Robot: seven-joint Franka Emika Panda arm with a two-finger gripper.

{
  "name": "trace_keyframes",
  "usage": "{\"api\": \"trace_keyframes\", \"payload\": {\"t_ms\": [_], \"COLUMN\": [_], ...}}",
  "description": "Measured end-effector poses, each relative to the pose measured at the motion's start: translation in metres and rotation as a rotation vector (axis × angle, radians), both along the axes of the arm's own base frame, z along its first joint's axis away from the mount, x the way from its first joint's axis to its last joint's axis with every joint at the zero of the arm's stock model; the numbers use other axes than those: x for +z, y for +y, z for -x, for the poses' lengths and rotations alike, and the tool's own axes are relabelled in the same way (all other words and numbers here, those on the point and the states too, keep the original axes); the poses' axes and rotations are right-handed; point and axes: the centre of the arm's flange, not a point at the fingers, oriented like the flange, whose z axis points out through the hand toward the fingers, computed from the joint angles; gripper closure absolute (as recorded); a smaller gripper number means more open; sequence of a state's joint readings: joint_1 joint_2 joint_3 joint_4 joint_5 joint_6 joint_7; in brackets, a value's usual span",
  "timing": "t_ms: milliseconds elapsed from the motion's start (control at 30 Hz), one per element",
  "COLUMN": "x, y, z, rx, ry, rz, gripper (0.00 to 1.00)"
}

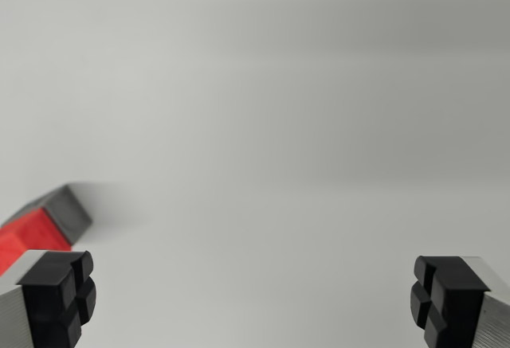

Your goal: Destack cube

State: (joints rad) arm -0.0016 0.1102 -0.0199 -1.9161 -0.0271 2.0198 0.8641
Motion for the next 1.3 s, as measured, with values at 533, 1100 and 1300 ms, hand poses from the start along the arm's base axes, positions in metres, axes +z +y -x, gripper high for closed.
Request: {"api": "trace_keyframes", "payload": {"t_ms": [533, 1100, 1300], "x": [-0.012, -0.036, -0.046], "y": [0.012, 0.038, 0.049], "z": [0.007, 0.022, 0.028], "rx": [0.026, 0.084, 0.11], "ry": [0.002, 0.002, 0.004], "rz": [-0.002, -0.004, -0.005], "gripper": [0.0, 0.0, 0.0]}}
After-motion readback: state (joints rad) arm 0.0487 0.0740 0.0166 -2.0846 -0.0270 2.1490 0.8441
